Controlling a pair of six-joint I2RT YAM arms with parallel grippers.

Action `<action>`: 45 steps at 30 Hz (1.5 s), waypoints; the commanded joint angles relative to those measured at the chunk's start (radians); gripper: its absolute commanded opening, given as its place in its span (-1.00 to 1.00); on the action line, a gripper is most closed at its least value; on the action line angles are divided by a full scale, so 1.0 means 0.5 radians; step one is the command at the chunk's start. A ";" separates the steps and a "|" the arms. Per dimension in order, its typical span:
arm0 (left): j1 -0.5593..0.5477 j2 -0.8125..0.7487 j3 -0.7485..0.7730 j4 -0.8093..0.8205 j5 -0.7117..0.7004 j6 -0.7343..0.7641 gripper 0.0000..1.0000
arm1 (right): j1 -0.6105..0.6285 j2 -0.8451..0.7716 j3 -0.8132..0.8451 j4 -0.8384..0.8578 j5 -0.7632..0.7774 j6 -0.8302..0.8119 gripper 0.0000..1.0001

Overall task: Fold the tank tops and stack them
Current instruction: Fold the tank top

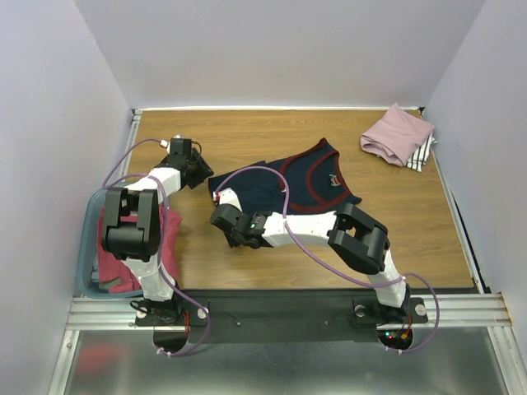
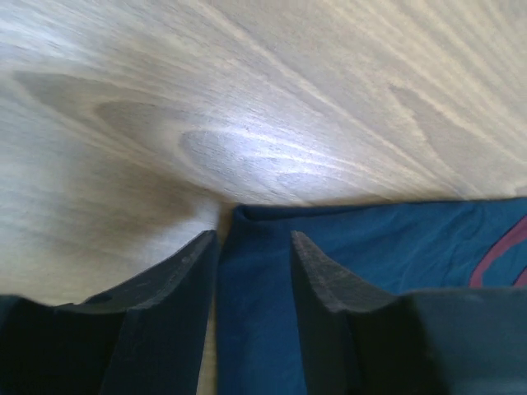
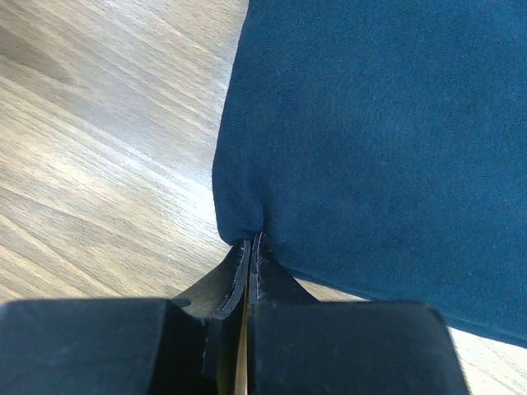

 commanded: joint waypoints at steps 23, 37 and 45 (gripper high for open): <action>-0.160 -0.037 -0.211 0.140 -0.227 -0.174 0.19 | -0.046 -0.088 -0.043 0.078 -0.056 0.064 -0.99; -0.179 0.018 -0.140 0.109 -0.352 -0.195 -0.46 | -0.052 -0.214 -0.107 0.096 -0.087 0.055 -0.99; -0.182 -0.022 -0.091 0.072 -0.417 -0.140 -1.00 | -0.049 -0.220 -0.068 0.115 -0.209 0.058 -0.99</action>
